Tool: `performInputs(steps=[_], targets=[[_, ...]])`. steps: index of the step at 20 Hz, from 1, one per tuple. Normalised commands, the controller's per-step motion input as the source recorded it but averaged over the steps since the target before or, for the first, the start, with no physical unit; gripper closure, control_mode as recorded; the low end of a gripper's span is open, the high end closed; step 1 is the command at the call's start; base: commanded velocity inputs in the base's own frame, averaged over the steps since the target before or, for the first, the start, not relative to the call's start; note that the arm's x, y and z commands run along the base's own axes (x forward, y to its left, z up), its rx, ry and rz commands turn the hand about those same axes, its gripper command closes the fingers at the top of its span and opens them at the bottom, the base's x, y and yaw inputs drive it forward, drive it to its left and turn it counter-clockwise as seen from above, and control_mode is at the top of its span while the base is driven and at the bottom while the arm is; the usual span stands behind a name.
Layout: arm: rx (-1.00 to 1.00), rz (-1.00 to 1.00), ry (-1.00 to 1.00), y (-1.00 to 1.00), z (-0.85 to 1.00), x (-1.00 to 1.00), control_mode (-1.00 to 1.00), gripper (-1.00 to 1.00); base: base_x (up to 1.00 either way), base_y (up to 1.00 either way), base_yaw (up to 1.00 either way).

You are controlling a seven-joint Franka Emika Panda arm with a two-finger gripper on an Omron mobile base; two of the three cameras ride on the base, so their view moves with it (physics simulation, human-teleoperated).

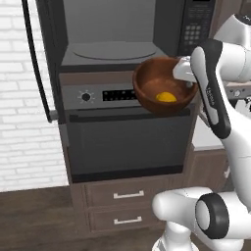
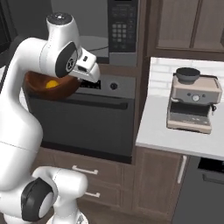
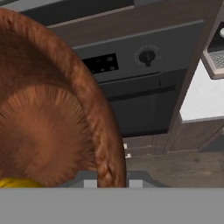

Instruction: Pick the lemon from the sink and place it in the bowl. Then pick the bowl and place it in the microwave. Then close the microwave door and press the start button.

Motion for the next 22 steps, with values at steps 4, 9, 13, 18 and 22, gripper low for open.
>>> performInputs(steps=[4, 9, 13, 18, 22], targets=[[0.00, 0.00, 0.00, 0.00, 0.00, 0.00, 1.00, 1.00, 0.42, 0.45, -0.13], [0.00, 0.00, 0.00, 0.00, 0.00, 0.00, 1.00, 1.00, 0.33, 0.14, -0.07], [0.00, 0.00, 0.00, 0.00, 0.00, 0.00, 1.00, 1.00, 0.32, 0.26, -0.03], [0.00, 0.00, 0.00, 0.00, 0.00, 0.00, 1.00, 1.00, 0.07, 0.20, 0.00], [0.00, -0.06, -0.01, 0.26, 0.38, 0.68, -1.00, 1.00, 0.00, 0.00, 0.00]])
